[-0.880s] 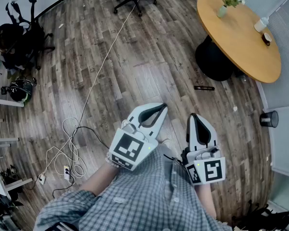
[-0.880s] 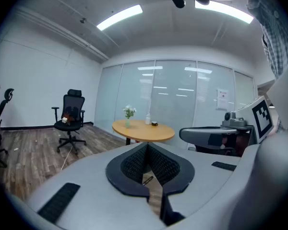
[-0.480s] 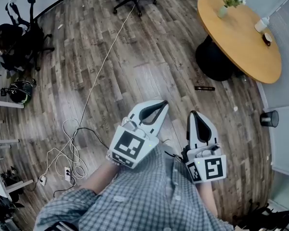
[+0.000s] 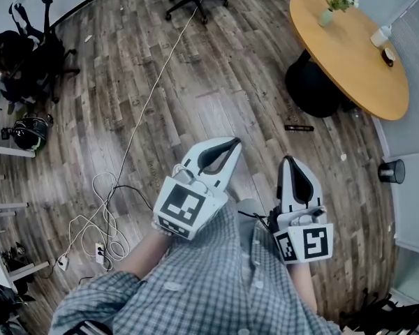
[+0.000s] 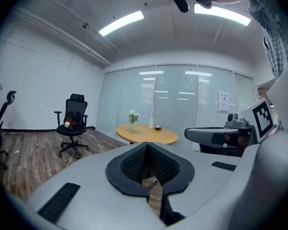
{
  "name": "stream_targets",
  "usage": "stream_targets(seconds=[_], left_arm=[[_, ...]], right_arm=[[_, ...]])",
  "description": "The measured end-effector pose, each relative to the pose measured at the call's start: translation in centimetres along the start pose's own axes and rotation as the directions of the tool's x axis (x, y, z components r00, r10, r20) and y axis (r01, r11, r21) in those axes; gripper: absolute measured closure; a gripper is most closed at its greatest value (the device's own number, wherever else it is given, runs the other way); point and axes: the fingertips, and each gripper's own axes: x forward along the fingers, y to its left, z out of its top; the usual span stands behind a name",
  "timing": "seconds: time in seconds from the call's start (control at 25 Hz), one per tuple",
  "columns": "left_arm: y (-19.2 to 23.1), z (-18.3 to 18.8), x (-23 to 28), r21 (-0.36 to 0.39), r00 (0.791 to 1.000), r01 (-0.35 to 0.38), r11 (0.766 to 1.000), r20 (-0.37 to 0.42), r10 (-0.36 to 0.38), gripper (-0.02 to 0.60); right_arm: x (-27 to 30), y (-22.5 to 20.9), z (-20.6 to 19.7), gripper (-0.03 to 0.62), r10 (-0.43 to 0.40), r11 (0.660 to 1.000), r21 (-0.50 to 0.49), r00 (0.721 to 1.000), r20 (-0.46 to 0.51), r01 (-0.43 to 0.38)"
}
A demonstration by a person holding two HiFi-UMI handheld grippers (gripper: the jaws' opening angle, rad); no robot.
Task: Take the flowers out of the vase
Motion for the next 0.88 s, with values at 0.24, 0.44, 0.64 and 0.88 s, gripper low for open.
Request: stream_targets(seconds=[0.24,0.44,0.64,0.88], left_arm=[[1.3,0.9,-0.7,-0.059,0.997,-0.054,0.997,0.056,0.057,0.575],[2.7,0.7,-0.4,-0.078,0.995,-0.089,0.993,0.035,0.092,0.575],[4.6,0.7,1.2,-0.126,0.992,-0.114,0.985,0.039,0.12,0.575],[6.8,2.2,5.5,-0.086,0.99,-0.136,0.987,0.019,0.138,0.575]], right_arm=[[0.2,-0.4,0.7,0.585,0.052,0.998,0.021,0.998,0.036,-0.053],[1.9,-1.1,0.9,0.585,0.072,0.997,-0.004,0.997,0.025,-0.072],[4.9,-1.8,0.0,0.585,0.103,0.993,-0.062,0.994,-0.019,-0.104],[9.8,-4.2,-0.1,0.585,0.152,0.986,-0.06,0.988,-0.042,-0.154]])
